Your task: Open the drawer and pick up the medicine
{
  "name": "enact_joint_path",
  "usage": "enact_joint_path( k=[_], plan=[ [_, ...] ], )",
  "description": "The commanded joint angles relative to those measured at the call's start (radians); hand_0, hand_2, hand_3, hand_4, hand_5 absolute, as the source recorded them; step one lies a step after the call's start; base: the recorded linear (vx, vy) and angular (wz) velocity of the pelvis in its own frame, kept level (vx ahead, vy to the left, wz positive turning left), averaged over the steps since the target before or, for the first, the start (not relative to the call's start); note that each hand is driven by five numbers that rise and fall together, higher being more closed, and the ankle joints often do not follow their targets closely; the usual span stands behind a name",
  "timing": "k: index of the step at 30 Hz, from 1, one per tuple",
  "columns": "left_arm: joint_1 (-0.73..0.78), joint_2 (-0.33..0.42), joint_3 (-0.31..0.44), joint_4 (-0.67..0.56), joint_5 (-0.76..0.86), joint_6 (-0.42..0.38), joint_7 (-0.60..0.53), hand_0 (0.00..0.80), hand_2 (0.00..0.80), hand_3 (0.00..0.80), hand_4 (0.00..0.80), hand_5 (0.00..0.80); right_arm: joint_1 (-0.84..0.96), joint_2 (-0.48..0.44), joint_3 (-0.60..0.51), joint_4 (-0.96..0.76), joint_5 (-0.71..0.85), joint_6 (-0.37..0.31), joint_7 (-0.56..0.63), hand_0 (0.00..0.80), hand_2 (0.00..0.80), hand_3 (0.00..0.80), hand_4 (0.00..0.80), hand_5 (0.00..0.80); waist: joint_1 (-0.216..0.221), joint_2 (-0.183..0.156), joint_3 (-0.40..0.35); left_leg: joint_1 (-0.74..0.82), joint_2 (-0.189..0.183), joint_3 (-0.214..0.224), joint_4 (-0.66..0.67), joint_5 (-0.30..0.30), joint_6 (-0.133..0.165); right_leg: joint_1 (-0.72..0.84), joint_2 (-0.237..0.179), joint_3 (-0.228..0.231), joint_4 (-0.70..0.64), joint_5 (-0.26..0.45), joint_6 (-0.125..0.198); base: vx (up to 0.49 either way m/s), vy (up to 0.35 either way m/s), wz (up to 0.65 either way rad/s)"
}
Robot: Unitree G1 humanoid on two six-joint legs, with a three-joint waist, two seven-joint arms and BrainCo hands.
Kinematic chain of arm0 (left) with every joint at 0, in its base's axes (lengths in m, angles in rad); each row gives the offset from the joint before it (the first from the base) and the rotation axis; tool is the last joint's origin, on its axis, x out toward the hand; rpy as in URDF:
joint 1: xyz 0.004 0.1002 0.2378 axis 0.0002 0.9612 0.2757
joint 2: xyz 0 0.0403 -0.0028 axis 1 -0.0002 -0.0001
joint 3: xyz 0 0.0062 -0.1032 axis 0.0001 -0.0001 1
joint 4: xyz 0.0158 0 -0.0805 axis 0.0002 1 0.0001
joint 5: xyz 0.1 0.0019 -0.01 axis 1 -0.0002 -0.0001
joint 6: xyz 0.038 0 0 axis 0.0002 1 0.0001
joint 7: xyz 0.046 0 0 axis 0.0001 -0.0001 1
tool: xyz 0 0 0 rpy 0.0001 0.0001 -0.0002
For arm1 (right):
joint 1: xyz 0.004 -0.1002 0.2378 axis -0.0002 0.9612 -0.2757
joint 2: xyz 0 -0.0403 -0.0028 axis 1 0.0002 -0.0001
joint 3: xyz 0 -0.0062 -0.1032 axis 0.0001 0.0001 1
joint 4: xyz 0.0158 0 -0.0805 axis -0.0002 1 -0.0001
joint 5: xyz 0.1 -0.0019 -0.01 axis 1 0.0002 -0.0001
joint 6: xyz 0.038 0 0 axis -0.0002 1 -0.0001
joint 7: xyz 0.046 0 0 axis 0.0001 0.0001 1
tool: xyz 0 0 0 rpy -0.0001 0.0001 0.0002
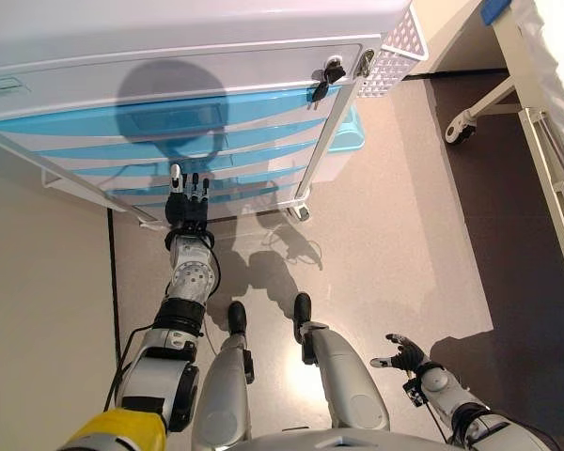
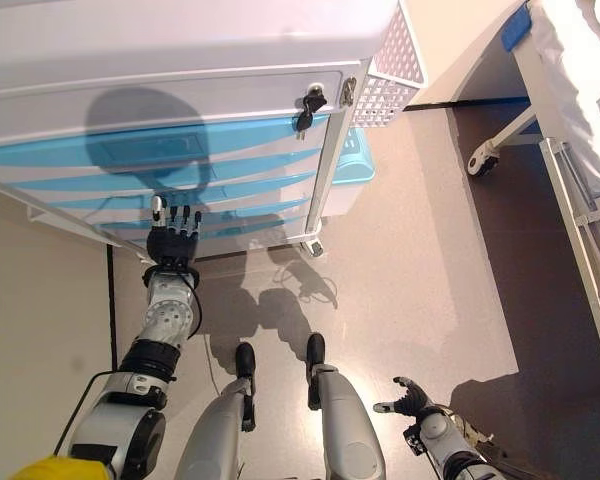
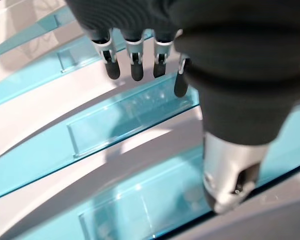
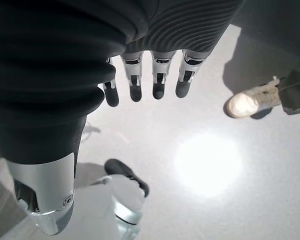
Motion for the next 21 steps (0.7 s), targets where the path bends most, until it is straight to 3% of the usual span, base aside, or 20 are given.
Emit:
enact_joint_path(
  k=[1, 21],
  plan=[
    [-0.038, 0.043, 0.057, -0.110, 0.097, -0.076, -0.079, 0.000, 0.000, 0.000, 0.000, 0.000, 0.043, -0.033, 0.024, 0.019, -0.006, 0.015, -0.020, 0.000, 0.000, 0.000, 0.000, 0.000, 0.008, 0.012, -0.082, -0.080, -0.045, -0.028, 0.080, -0.045, 0.038, 0.007, 0.002, 0.000, -0.011, 0.044, 0.050, 0.000, 0.000, 0.00],
    [0.025, -0.015, 0.054, 0.016, 0.113, -0.033, -0.064, 0.000, 0.000, 0.000, 0.000, 0.000, 0.038, -0.028, 0.013, 0.003, -0.004, 0.023, -0.045, 0.000, 0.000, 0.000, 0.000, 0.000, 0.006, 0.009, -0.066, -0.084, -0.044, -0.024, 0.072, -0.039, 0.041, 0.001, 0.003, 0.003, -0.009, 0.041, 0.049, 0.000, 0.000, 0.00]
  ],
)
